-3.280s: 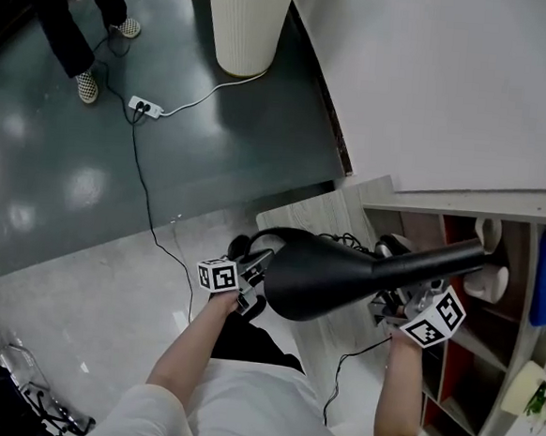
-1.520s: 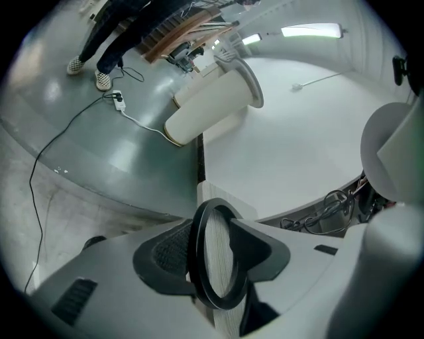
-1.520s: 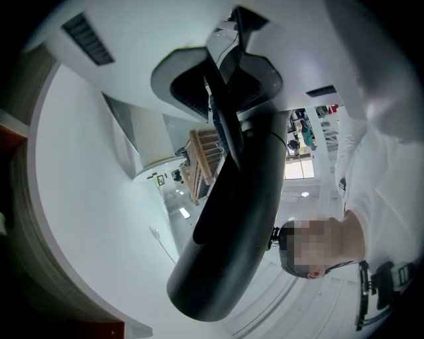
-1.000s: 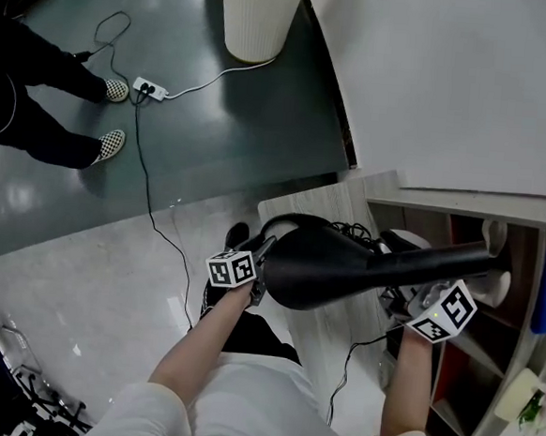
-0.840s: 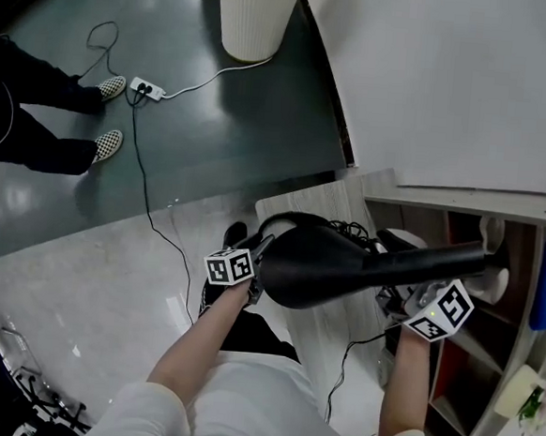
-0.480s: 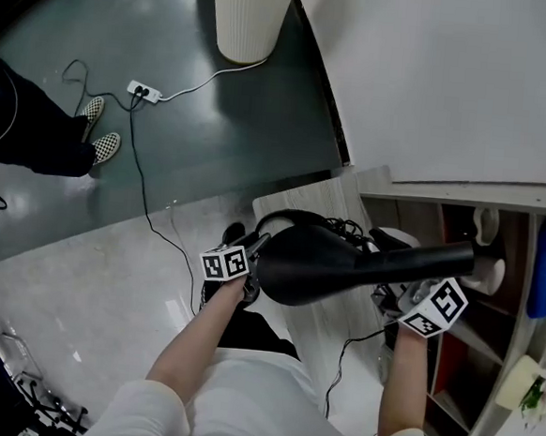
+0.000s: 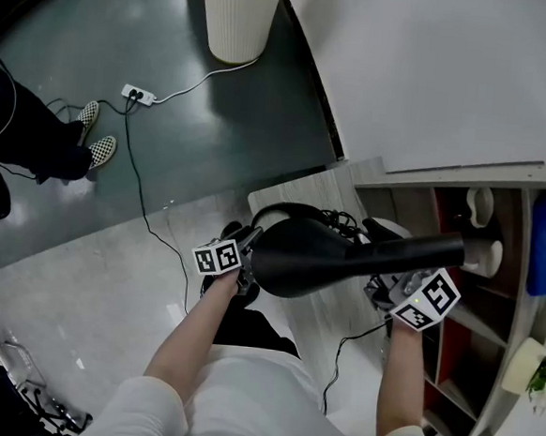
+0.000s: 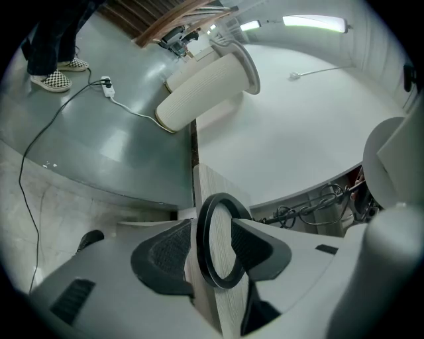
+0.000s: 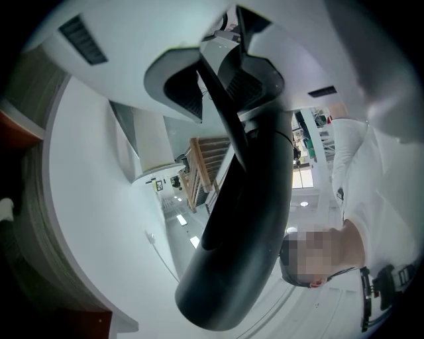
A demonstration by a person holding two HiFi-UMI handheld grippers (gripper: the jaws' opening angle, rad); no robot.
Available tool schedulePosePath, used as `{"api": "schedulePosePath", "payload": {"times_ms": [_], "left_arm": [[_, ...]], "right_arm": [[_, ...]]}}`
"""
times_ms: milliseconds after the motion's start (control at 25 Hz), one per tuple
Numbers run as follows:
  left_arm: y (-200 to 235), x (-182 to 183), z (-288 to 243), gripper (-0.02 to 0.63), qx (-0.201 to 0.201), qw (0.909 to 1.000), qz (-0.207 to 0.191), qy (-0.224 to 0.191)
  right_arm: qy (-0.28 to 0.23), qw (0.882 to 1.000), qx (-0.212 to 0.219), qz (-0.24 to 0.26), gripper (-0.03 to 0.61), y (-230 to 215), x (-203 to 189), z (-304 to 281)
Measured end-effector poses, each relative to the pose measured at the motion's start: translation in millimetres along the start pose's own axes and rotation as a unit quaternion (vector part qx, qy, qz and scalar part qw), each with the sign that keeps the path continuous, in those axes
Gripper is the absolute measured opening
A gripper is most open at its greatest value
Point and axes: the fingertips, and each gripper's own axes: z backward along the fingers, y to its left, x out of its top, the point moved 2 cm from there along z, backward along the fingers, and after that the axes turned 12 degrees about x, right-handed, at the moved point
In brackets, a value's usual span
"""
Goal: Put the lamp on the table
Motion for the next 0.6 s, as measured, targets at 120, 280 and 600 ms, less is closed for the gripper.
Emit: {"api": "schedulePosePath", "payload": {"times_ms": [120, 280, 600], "left_arm": [[-2.0, -2.0, 5.2, 0.184, -0.005, 0.9999, -0.009, 0.003], [-6.6, -4.3, 18.3, 0.184, -0.009, 0.9996, -0.025, 0.009], [9.9, -3.0, 71.0, 0.184, 0.007, 0.997, -0.073, 0.022]], "right_arm": [[-0.004, 1.0, -0.008, -0.008, 0.123, 0.7, -2.9, 5.7], [-0.008, 1.0, -0.027, -0.014, 0.134, 2.4, -5.0, 19.4], [-0.044, 0.997, -0.069, -0.014, 0.149, 29.1, 2.6, 53.0]]}}
